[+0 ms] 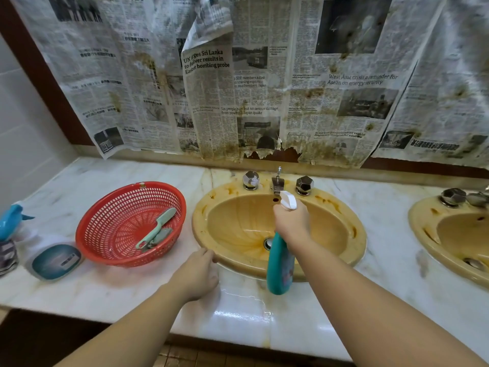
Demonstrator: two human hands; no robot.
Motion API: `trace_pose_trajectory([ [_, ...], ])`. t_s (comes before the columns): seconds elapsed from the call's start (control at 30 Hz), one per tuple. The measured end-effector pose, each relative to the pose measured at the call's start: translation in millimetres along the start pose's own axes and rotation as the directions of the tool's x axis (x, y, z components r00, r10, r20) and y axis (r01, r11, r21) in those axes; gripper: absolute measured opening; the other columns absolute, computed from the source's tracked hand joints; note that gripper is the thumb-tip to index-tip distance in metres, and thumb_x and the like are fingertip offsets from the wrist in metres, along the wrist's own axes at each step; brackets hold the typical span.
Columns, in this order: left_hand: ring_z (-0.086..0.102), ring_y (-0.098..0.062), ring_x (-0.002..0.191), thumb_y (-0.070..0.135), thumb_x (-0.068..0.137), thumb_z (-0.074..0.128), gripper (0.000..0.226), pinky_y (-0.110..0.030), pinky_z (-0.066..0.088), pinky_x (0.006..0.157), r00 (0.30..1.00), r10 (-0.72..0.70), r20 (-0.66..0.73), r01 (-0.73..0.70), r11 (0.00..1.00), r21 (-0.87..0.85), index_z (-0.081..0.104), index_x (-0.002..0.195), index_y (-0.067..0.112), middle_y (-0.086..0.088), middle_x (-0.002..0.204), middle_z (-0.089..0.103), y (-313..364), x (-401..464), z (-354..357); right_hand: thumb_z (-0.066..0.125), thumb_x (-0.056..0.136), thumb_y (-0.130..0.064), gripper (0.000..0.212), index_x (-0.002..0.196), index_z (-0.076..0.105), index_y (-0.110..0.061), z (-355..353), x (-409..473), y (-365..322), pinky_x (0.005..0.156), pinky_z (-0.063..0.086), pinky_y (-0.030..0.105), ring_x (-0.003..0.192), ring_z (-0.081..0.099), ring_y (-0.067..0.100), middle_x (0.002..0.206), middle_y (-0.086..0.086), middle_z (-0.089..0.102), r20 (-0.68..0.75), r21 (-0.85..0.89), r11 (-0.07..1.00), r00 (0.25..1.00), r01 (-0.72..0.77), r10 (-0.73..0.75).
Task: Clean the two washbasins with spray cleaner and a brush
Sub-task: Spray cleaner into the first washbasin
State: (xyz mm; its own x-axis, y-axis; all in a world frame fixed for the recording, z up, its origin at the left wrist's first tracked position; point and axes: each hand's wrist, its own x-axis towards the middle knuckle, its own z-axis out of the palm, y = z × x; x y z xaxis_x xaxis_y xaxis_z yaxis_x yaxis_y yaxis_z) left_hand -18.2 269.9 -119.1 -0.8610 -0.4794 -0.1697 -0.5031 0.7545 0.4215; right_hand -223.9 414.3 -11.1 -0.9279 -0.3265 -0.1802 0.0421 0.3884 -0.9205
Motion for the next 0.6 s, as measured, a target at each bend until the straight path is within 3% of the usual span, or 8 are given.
trace_pose_trajectory([
  [0.1,0.052,-0.011,0.109,0.031,0.082,0.056,0.033,-0.029,0.047,0.091,0.998,-0.029,0.052,0.03,0.999,-0.018,0.055,0.116,0.027,0.011,0.12,0.052,-1,3,1,0.051,0.08,-0.021,0.006,0.08,0.053,-0.015,-11,2,0,0.06,0.043,0.034,0.068,0.058,0.028,0.077,0.009,0.059,-0.02,-0.012,0.999,0.999,-0.04,0.04],
  [0.23,0.053,-0.011,0.107,0.042,0.073,0.053,0.038,-0.033,0.05,0.092,0.995,-0.037,0.091,0.037,0.999,0.002,0.054,0.11,0.031,0.01,0.116,0.053,-9,11,-1,0.051,0.079,-0.021,0.008,0.081,0.055,-0.014,-20,3,0,0.058,0.042,0.032,0.065,0.056,0.026,0.076,0.009,0.059,-0.079,-0.014,0.999,0.996,-0.052,0.051],
  [0.37,0.051,-0.012,0.102,0.038,0.078,0.058,0.028,-0.03,0.047,0.085,0.997,-0.03,0.072,0.027,0.999,0.041,0.053,0.103,0.029,0.008,0.108,0.049,-19,26,-6,0.053,0.083,-0.02,0.017,0.092,0.06,-0.009,-28,5,-3,0.059,0.043,0.032,0.066,0.054,0.024,0.078,0.008,0.059,-0.181,0.023,0.996,0.979,-0.087,0.09],
  [0.43,0.048,-0.012,0.099,0.04,0.079,0.06,0.026,-0.029,0.045,0.082,0.998,-0.036,0.044,0.034,0.999,0.039,0.051,0.101,0.028,0.007,0.106,0.047,-23,30,-7,0.053,0.084,-0.021,0.018,0.093,0.062,-0.009,-33,6,-5,0.059,0.045,0.033,0.07,0.061,0.027,0.081,0.009,0.064,-0.223,0.039,0.993,0.967,-0.113,0.119],
  [0.5,0.048,-0.014,0.101,0.049,0.077,0.063,0.036,-0.031,0.047,0.087,0.999,-0.05,-0.002,0.05,0.999,0.021,0.049,0.103,0.028,0.005,0.109,0.047,-31,34,-8,0.053,0.084,-0.023,0.016,0.088,0.062,-0.011,-37,5,-6,0.062,0.048,0.034,0.079,0.067,0.032,0.086,0.014,0.069,-0.256,0.035,0.99,0.957,-0.135,0.139],
  [0.6,0.045,-0.016,0.11,0.068,0.069,0.065,0.06,-0.034,0.046,0.096,0.998,-0.058,-0.015,0.058,0.997,0.046,0.045,0.109,0.028,0.004,0.114,0.043,-45,36,-6,0.053,0.082,-0.024,0.013,0.084,0.06,-0.013,-37,2,-3,0.063,0.046,0.034,0.075,0.063,0.03,0.084,0.013,0.067,-0.282,0.053,0.985,0.944,-0.165,0.173],
])
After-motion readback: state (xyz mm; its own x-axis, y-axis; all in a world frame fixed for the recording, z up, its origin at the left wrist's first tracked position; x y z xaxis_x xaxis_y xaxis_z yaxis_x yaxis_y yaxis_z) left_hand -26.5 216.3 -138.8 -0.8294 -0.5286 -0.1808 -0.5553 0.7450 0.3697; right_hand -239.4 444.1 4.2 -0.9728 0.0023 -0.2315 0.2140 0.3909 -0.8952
